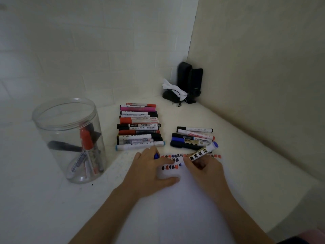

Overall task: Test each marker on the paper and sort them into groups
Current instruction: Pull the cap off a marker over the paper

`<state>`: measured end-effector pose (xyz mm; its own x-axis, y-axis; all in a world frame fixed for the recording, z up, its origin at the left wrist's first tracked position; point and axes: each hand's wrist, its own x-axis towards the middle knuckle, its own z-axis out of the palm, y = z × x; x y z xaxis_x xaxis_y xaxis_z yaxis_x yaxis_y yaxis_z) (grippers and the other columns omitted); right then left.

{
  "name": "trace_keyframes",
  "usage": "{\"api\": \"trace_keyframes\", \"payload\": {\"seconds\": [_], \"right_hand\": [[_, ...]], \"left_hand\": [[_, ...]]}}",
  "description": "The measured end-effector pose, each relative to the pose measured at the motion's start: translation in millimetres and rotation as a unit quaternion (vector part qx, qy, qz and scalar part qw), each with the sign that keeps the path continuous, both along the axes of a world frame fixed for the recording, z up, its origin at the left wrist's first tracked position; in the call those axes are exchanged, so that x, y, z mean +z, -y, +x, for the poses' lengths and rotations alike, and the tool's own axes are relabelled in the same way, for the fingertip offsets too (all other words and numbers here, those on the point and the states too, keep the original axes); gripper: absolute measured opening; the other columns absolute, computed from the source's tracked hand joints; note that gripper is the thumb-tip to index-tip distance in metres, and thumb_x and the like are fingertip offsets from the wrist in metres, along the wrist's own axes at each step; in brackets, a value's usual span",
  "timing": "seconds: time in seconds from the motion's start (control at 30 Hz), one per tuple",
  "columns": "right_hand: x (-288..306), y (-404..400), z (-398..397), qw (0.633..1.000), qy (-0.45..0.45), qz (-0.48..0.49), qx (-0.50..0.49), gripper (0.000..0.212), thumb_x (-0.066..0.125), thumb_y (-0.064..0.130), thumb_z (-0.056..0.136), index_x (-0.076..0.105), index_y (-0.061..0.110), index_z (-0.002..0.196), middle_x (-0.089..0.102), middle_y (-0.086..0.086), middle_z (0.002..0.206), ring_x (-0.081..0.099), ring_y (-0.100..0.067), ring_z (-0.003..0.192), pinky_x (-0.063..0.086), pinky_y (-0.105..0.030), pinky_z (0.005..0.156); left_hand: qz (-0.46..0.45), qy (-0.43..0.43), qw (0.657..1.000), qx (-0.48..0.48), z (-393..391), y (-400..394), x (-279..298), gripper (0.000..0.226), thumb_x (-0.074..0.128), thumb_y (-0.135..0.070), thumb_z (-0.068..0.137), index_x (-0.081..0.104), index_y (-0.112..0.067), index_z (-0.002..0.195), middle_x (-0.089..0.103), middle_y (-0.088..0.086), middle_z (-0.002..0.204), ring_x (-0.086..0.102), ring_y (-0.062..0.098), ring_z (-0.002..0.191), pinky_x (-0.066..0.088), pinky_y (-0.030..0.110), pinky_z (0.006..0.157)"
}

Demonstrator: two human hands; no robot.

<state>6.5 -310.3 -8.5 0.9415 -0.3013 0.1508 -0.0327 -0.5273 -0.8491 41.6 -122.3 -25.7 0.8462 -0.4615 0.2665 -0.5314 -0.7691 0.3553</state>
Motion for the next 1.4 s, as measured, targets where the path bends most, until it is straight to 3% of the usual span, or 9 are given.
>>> {"api": "trace_keyframes", "payload": {"seconds": [0.2,0.63,0.87,1.03,1.23,1.33,1.4], "right_hand": [[-2.7,-0.6,0.8,1.000,-0.001,-0.002,-0.002,0.015,0.074,0.030,0.082,0.066,0.028,0.070,0.070,0.009,0.069,0.065,0.003,0.069,0.049,-0.010,0.061],[-1.0,-1.6,-1.0,1.000,0.007,0.000,0.004,0.017,0.073,0.025,0.084,0.064,0.027,0.070,0.067,0.011,0.067,0.061,0.009,0.067,0.044,-0.004,0.059],[-4.5,1.0,1.5,1.000,0.009,-0.003,0.005,0.013,0.072,0.030,0.084,0.069,0.024,0.073,0.068,0.008,0.066,0.063,0.002,0.065,0.046,-0.009,0.058],[-5.4,0.5,-0.1,1.000,0.011,-0.005,0.014,0.013,0.072,0.025,0.084,0.067,0.026,0.073,0.068,0.009,0.067,0.063,0.004,0.068,0.046,-0.008,0.059],[-7.1,2.0,4.5,1.000,0.001,-0.021,-0.008,0.022,0.072,0.029,0.084,0.063,0.021,0.066,0.065,0.004,0.061,0.058,0.001,0.054,0.043,-0.011,0.053],[-7.0,2.5,3.9,1.000,-0.007,-0.012,-0.010,0.024,0.072,0.029,0.083,0.066,0.012,0.068,0.066,-0.002,0.062,0.054,-0.002,0.053,0.042,-0.017,0.054],[-2.8,3.4,3.6,0.999,-0.007,0.026,-0.021,0.027,0.071,0.030,0.085,0.064,0.014,0.065,0.063,0.003,0.055,0.052,-0.001,0.049,0.040,-0.018,0.053]], "left_hand": [[0.001,-0.011,1.000,0.004,0.9,0.6,-0.5,0.075,0.030,-0.087,0.063,0.056,-0.048,0.122,0.036,-0.010,0.094,0.034,0.008,0.089,0.026,0.028,0.082],[-0.009,-0.008,1.000,0.008,1.6,1.0,-2.4,0.073,0.033,-0.087,0.063,0.057,-0.048,0.120,0.037,-0.009,0.093,0.034,0.008,0.087,0.028,0.029,0.082],[0.007,-0.020,1.000,0.012,0.4,1.5,0.4,0.078,0.027,-0.089,0.061,0.054,-0.050,0.122,0.034,-0.011,0.092,0.032,0.008,0.087,0.027,0.027,0.082],[0.002,-0.025,1.000,0.009,0.2,1.7,0.1,0.072,0.037,-0.087,0.065,0.055,-0.049,0.122,0.036,-0.011,0.094,0.034,0.007,0.089,0.026,0.028,0.084],[0.006,-0.009,1.000,0.004,1.9,0.8,-2.2,0.073,0.031,-0.087,0.064,0.056,-0.049,0.121,0.033,-0.012,0.090,0.032,0.007,0.085,0.026,0.028,0.079],[-0.013,-0.004,1.000,-0.006,3.0,0.3,-3.5,0.063,0.037,-0.080,0.071,0.057,-0.047,0.121,0.036,-0.011,0.090,0.035,0.007,0.085,0.028,0.028,0.077],[-0.048,-0.036,0.998,-0.013,3.6,-0.7,-5.0,0.053,0.034,-0.064,0.082,0.051,-0.043,0.129,0.041,-0.011,0.097,0.039,0.008,0.091,0.034,0.028,0.082]]}}
